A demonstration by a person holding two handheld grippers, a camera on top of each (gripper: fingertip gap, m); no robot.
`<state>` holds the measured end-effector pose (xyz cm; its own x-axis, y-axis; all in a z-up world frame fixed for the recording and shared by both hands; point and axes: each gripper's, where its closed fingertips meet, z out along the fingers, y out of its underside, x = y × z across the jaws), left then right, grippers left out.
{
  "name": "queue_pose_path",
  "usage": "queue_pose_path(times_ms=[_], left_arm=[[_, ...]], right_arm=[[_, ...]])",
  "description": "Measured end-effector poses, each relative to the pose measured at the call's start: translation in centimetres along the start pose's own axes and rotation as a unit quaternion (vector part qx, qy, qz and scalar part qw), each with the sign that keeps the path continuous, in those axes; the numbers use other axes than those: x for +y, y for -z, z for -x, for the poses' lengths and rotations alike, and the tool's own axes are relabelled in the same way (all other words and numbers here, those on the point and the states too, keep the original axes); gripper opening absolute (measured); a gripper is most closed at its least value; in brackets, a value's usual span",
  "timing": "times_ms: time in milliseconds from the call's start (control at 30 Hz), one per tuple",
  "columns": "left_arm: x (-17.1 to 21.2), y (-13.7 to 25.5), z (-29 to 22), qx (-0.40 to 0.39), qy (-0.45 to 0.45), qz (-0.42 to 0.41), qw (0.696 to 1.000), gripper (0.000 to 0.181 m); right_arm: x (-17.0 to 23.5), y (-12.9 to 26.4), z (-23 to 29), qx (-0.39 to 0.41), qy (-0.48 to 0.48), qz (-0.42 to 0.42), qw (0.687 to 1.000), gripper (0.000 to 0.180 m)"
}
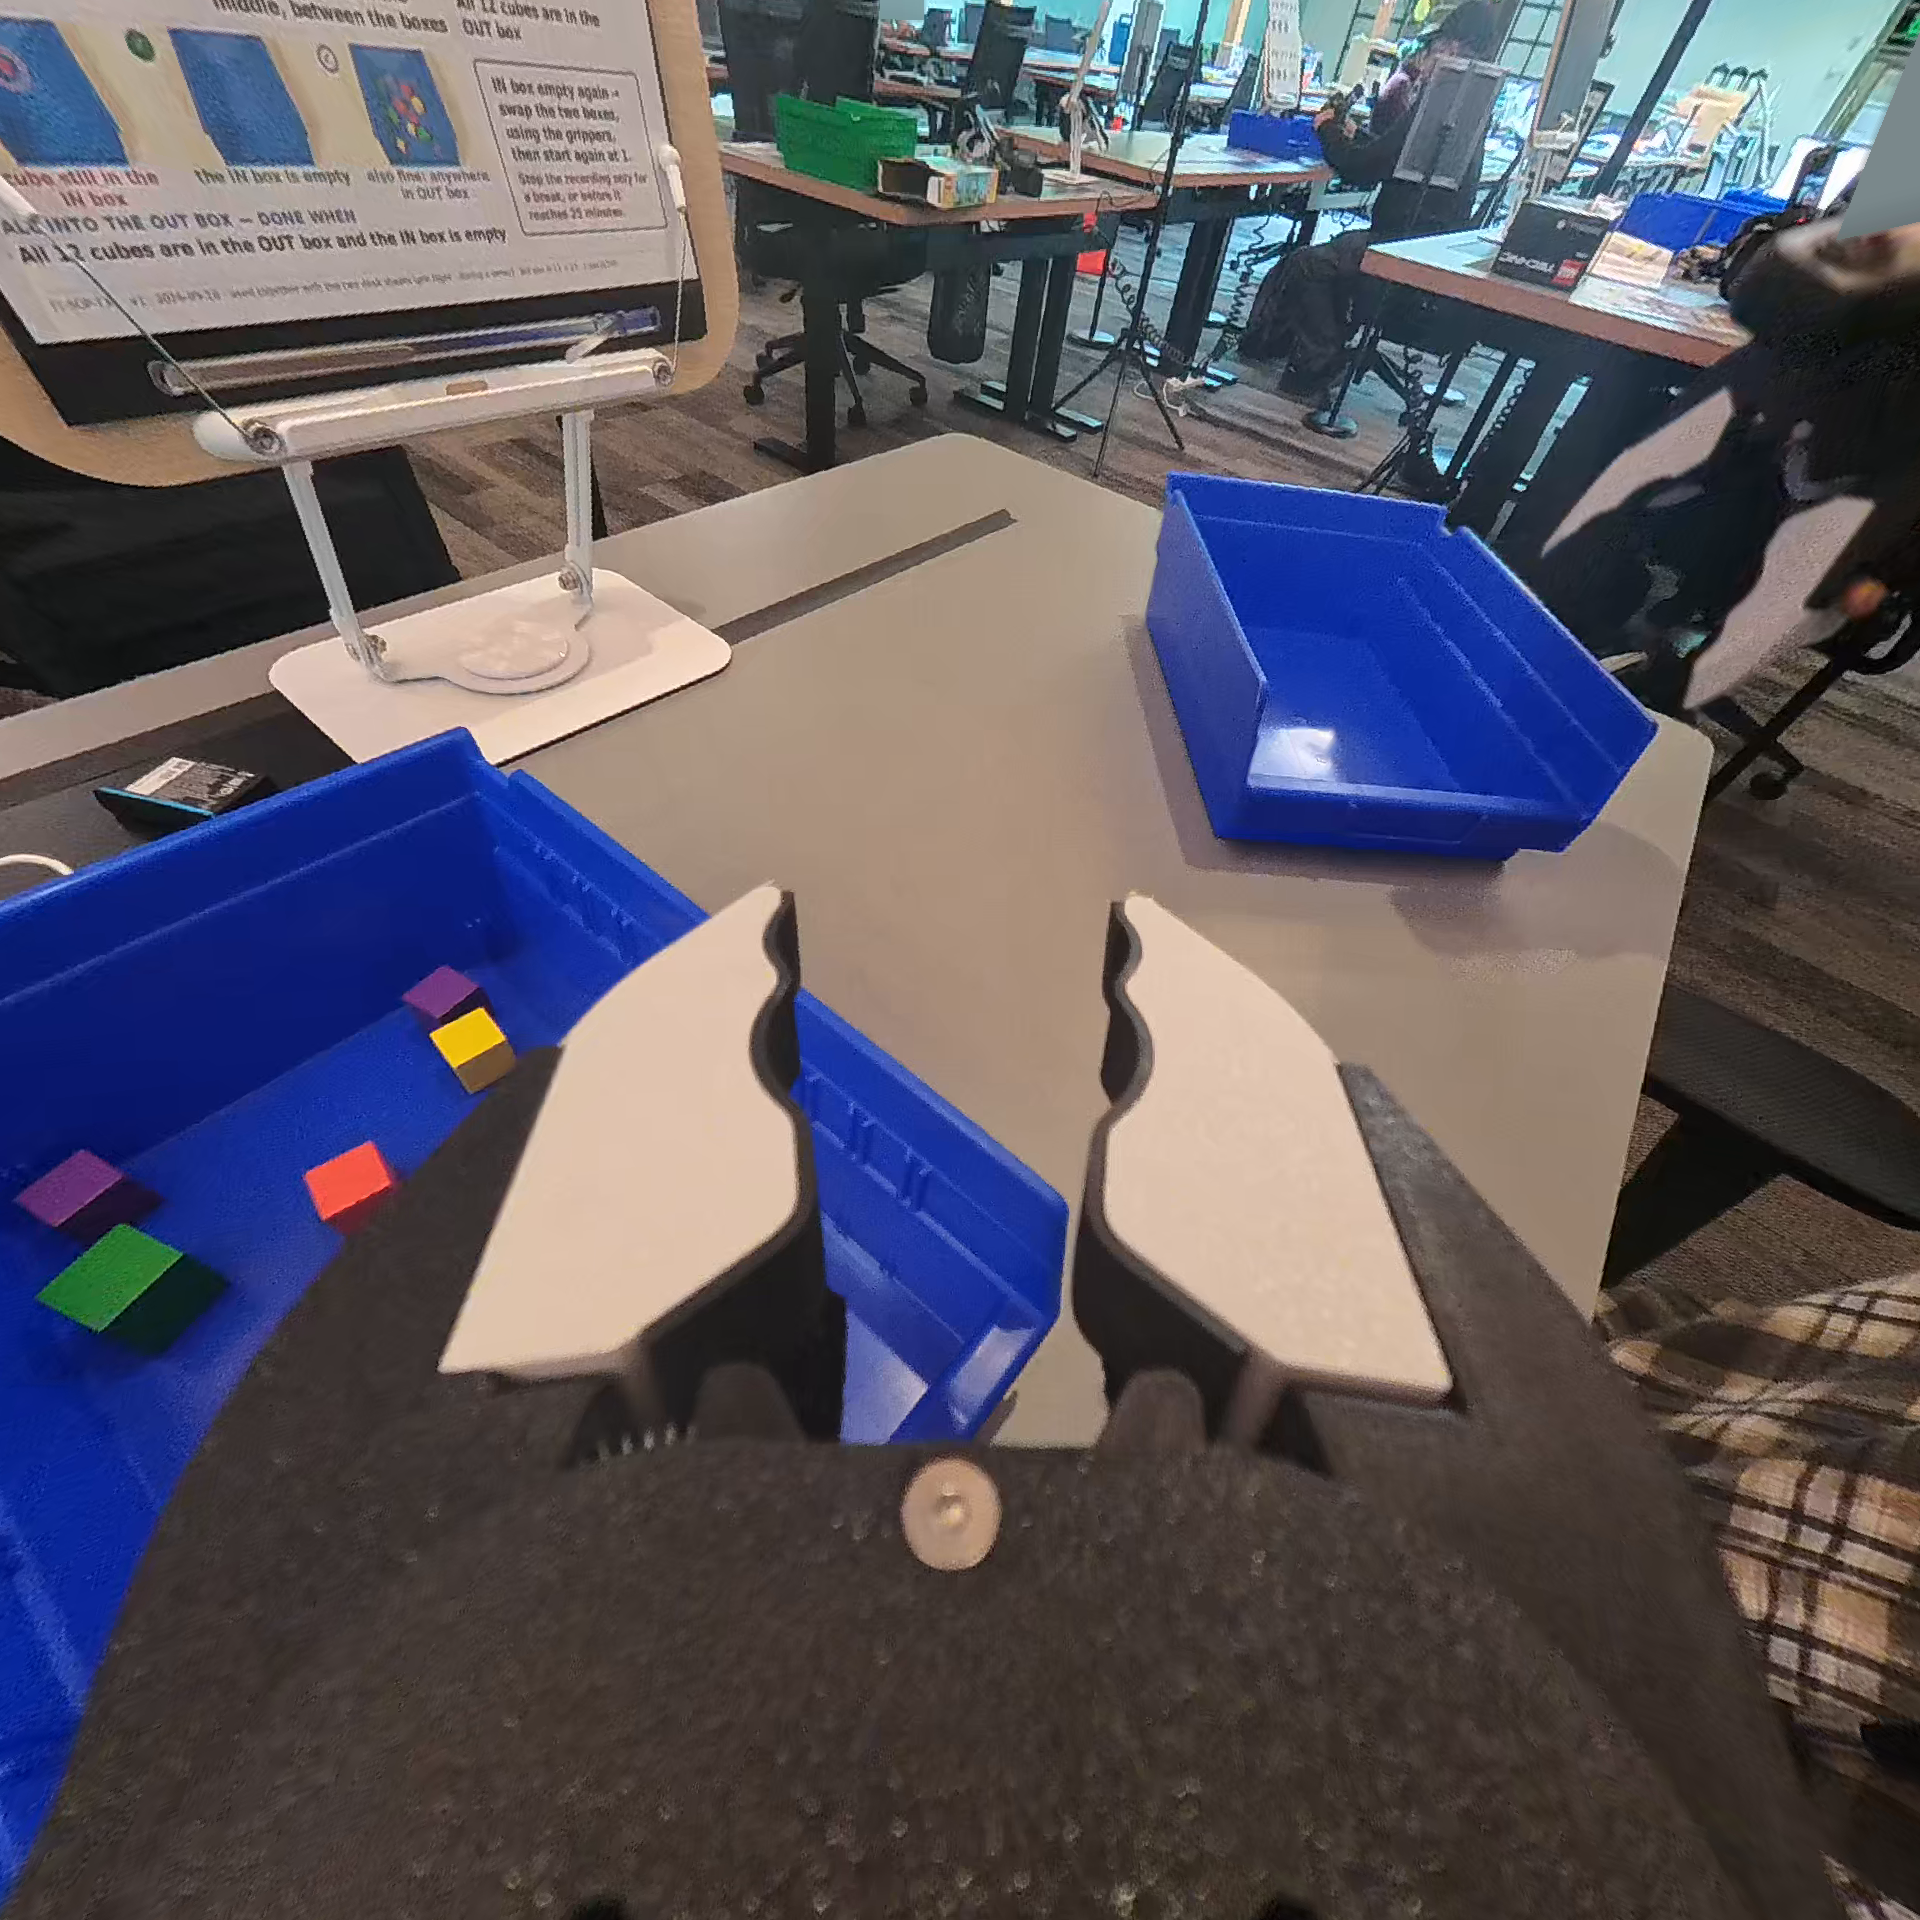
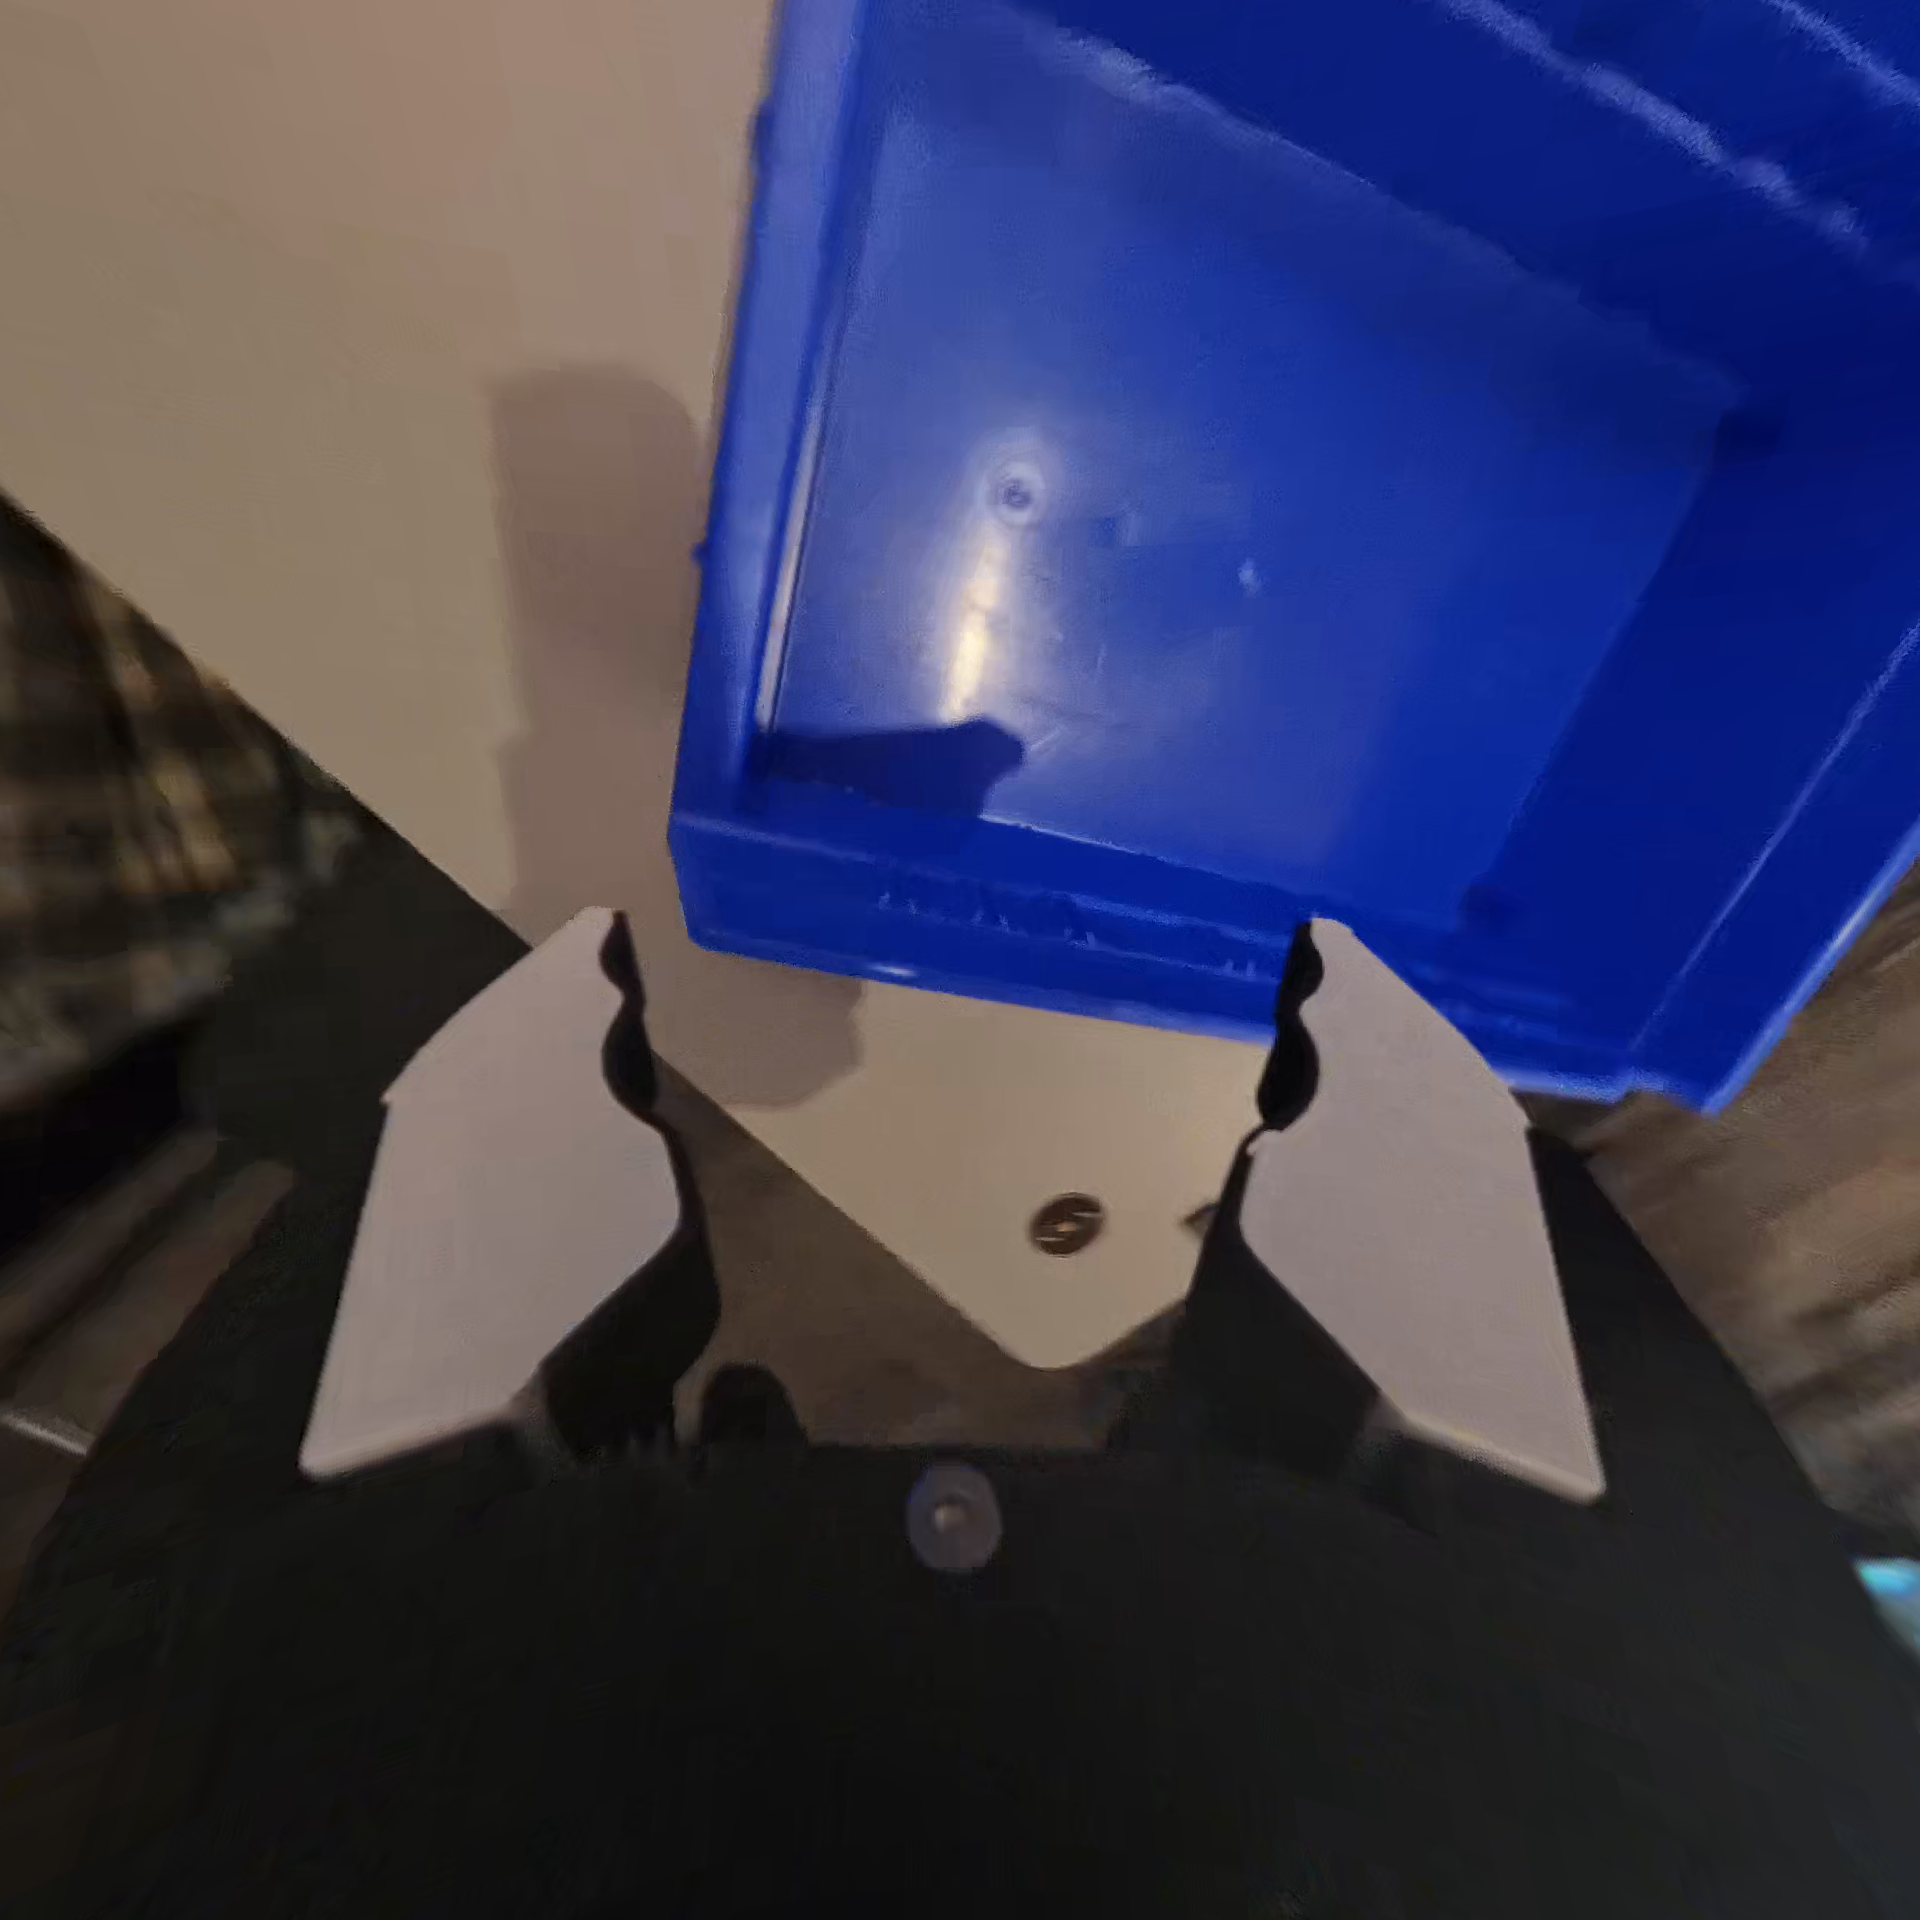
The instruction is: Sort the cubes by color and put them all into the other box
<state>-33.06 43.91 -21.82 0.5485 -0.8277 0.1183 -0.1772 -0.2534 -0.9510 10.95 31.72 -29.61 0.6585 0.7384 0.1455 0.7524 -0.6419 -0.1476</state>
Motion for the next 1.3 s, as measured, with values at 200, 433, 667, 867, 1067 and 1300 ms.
queue_pose_path(times_ms=[200, 433, 667, 867, 1067, 1300], left_arm=[[-0.2, 0.6, -0.1, -0.006, -0.002, -0.004, 1.0, 0.057], [-0.5, 1.2, 0.3, -0.005, -0.001, -0.013, 1.0, 0.057], [-0.5, 1.5, 0.8, -0.008, 0.002, -0.017, 1.0, 0.057], [-0.1, 0.6, 0.9, -0.01, -0.006, -0.012, 1.0, 0.055], [0.9, -1.1, 0.7, -0.002, -0.015, 0.012, 1.0, 0.054], [1.4, -2.1, -0.4, 0.017, -0.034, 0.029, 0.999, 0.047]], right_arm=[[1.2, 1.2, -3.2, -0.104, -0.491, -0.07, 0.862, 0.103], [3.0, -2.3, -4.3, -0.177, -0.622, -0.093, 0.757, 0.066], [3.8, -6.0, -5.1, -0.155, -0.581, 0.005, 0.799, 0.013], [4.8, -6.9, -10.7, -0.099, -0.557, 0.042, 0.824, 0.008], [5.7, -7.7, -16.3, -0.076, -0.532, 0.061, 0.841, 0.005], [8.0, -8.2, -21.3, -0.035, -0.498, 0.071, 0.864, 0.012]])
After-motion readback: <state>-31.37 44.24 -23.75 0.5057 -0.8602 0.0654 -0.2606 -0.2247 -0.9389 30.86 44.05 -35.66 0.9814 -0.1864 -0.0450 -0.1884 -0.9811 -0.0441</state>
